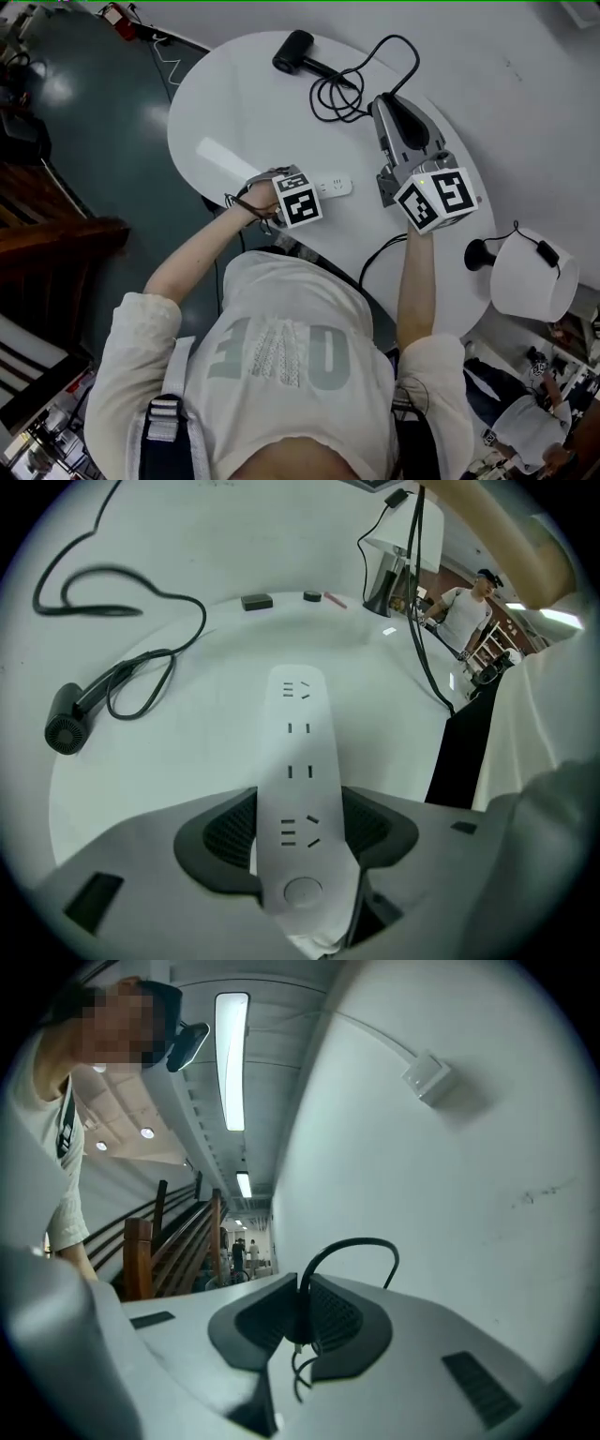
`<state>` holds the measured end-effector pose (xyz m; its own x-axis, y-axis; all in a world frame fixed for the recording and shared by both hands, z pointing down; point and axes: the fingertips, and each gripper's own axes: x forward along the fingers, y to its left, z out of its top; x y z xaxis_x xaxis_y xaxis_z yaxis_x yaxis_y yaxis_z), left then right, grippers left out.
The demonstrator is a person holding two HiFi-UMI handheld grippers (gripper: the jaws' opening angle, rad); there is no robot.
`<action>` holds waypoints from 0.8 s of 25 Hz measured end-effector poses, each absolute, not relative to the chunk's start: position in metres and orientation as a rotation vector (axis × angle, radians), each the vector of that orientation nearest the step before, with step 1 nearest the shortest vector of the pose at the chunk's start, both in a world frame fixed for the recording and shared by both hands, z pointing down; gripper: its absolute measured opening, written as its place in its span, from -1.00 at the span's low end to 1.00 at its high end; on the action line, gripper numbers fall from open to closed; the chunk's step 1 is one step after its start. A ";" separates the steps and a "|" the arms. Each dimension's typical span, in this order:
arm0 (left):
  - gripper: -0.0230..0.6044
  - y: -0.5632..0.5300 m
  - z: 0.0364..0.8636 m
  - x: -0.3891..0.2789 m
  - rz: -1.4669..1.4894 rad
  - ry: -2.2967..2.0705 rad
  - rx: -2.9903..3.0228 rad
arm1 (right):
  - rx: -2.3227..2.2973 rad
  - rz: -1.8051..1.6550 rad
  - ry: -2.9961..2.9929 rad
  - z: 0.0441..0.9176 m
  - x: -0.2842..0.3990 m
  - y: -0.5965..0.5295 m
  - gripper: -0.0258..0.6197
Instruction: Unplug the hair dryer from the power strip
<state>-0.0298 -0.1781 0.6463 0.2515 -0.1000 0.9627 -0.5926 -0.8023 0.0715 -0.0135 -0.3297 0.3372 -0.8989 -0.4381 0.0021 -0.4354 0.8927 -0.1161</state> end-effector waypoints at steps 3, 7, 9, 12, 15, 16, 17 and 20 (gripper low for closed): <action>-0.11 -0.178 0.646 -0.030 1.567 -0.636 2.107 | -0.717 -0.224 3.063 0.352 -0.016 -0.327 -0.78; -0.11 -0.179 0.645 -0.031 1.549 -0.641 2.124 | -0.728 -0.224 3.119 0.370 -0.023 -0.318 -0.78; -0.11 -0.179 0.644 -0.031 1.542 -0.636 2.135 | -0.727 -0.236 3.128 0.374 -0.024 -0.317 -0.78; -0.11 -0.180 0.643 -0.030 1.535 -0.650 2.147 | -0.762 -0.220 3.149 0.381 -0.022 -0.319 -0.78; -0.11 -0.185 0.633 -0.032 1.493 -0.762 2.194 | -0.845 -0.216 3.196 0.396 -0.019 -0.328 -0.78; -0.09 -0.188 0.627 -0.032 1.451 -0.818 2.214 | -0.877 -0.219 3.219 0.405 -0.018 -0.330 -0.78; -0.08 -0.191 0.620 -0.033 1.394 -0.874 2.230 | -0.905 -0.224 3.243 0.415 -0.016 -0.332 -0.78; -0.08 -0.200 0.595 -0.033 1.178 -1.010 2.242 | -0.962 -0.276 3.303 0.447 -0.011 -0.332 -0.78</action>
<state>-0.0327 -0.2003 0.5946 0.3801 -0.4089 0.8296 -0.7575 -0.6524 0.0255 -0.0108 -0.3321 0.4474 -0.8008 -0.4964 0.3351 -0.5451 0.8359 -0.0644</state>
